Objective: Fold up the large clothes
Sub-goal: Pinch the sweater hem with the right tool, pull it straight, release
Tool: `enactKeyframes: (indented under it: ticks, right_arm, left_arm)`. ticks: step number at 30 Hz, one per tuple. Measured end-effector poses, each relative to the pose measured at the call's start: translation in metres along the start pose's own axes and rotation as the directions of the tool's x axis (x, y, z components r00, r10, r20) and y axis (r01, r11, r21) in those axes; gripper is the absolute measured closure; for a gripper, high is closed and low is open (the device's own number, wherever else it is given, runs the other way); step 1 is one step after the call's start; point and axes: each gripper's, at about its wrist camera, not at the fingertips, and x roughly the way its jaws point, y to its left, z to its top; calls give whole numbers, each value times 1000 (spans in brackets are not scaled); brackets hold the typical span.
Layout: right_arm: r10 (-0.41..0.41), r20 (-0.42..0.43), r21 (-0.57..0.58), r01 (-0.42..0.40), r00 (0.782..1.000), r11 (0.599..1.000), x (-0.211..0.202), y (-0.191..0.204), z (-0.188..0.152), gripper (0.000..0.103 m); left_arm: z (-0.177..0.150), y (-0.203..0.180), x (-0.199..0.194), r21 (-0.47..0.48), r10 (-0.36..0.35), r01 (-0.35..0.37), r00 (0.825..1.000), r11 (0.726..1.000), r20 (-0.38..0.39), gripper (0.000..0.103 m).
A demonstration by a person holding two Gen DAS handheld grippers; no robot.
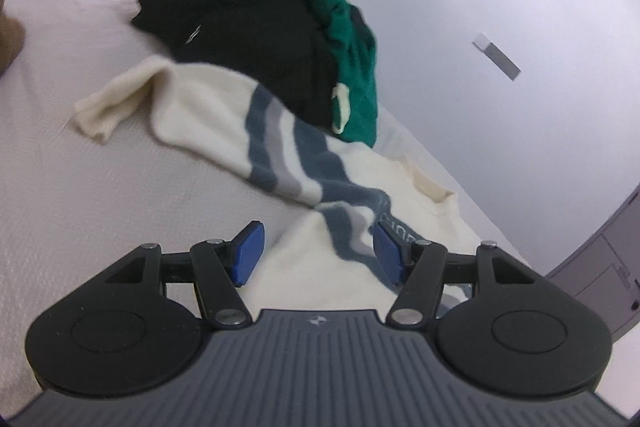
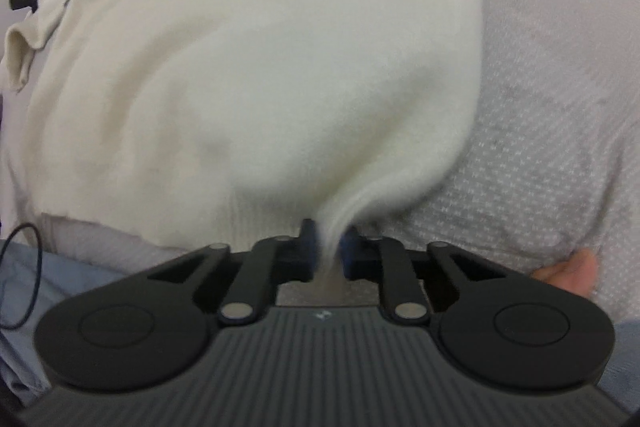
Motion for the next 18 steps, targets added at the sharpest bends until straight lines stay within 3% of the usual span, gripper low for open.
enactKeyframes:
  ticks: [3,7,10,14,18]
  right_arm:
    - [6,23,-24,-5,1000,1000,-22,-1,-4,91]
    - [0,62,-36,2,998,999,-53,-9,-11,93]
    - [-25,87,-48,29,996,998,-70,-18,-13,94]
    - [-62,95,-31,65,994,997,-71,-31,-17,94]
    - [-50,113,14,48,992,999,-73,-43,-20,94]
  left_arm:
    - [-1,2,2,-18,-21,21,999,1000,-26,37]
    - [-9,-13,-1,46,-46,48,998,998,-43,37]
    - [-17,-26,-5,91,-26,29,999,995,-24,37]
    - [-31,-49,-15,212,-39,37,999,977,5,37]
    - [-51,-68,-14,290,-76,85,996,953,-42,37]
